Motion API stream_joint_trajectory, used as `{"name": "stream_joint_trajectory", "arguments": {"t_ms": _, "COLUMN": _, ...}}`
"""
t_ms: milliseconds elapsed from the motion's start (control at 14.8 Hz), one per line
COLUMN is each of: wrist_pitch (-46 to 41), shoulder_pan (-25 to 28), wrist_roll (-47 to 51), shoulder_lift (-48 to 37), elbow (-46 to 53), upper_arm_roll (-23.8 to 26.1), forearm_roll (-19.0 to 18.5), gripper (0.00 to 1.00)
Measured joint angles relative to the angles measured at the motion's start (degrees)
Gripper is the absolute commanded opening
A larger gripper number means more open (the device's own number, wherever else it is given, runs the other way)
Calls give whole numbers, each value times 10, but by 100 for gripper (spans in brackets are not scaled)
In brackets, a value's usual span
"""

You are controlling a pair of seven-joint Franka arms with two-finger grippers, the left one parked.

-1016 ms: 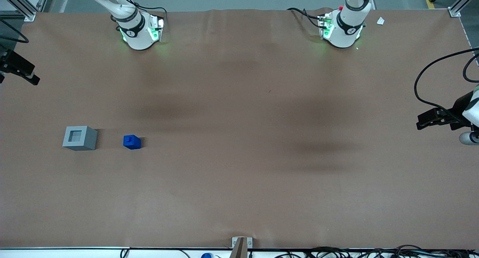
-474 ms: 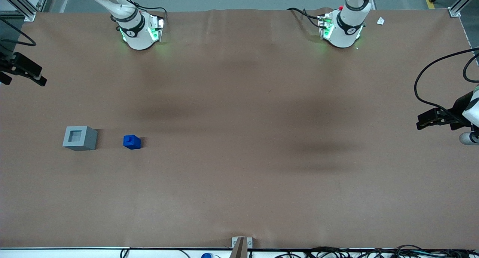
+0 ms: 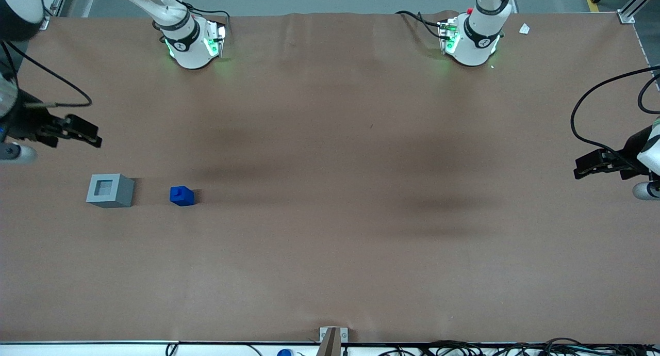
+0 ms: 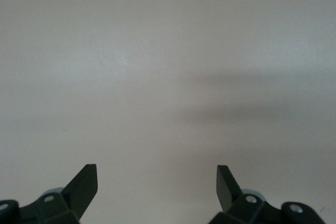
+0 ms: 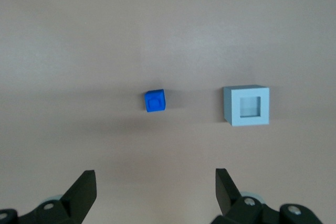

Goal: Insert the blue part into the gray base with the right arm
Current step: 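Lower the open right gripper around the blue block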

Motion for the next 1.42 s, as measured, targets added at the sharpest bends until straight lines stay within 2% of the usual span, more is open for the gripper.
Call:
{"name": "stream_joint_trajectory", "arguments": {"t_ms": 474, "wrist_pitch": 202, "shoulder_pan": 12, "wrist_roll": 0, "shoulder_lift": 20, "elbow": -155, "upper_arm_roll": 1, "forearm_roll": 0, "gripper": 100}}
{"name": "stream_joint_trajectory", "arguments": {"t_ms": 1016, "wrist_pitch": 366, "shoulder_pan": 27, "wrist_roll": 0, "shoulder_lift": 97, "elbow": -233, "upper_arm_roll": 3, "forearm_roll": 0, "gripper": 100}}
{"name": "stream_joint_trajectory", "arguments": {"t_ms": 1422, "wrist_pitch": 406, "shoulder_pan": 34, "wrist_roll": 1, "shoulder_lift": 140, "elbow": -253, "upper_arm_roll": 3, "forearm_roll": 3, "gripper": 100}}
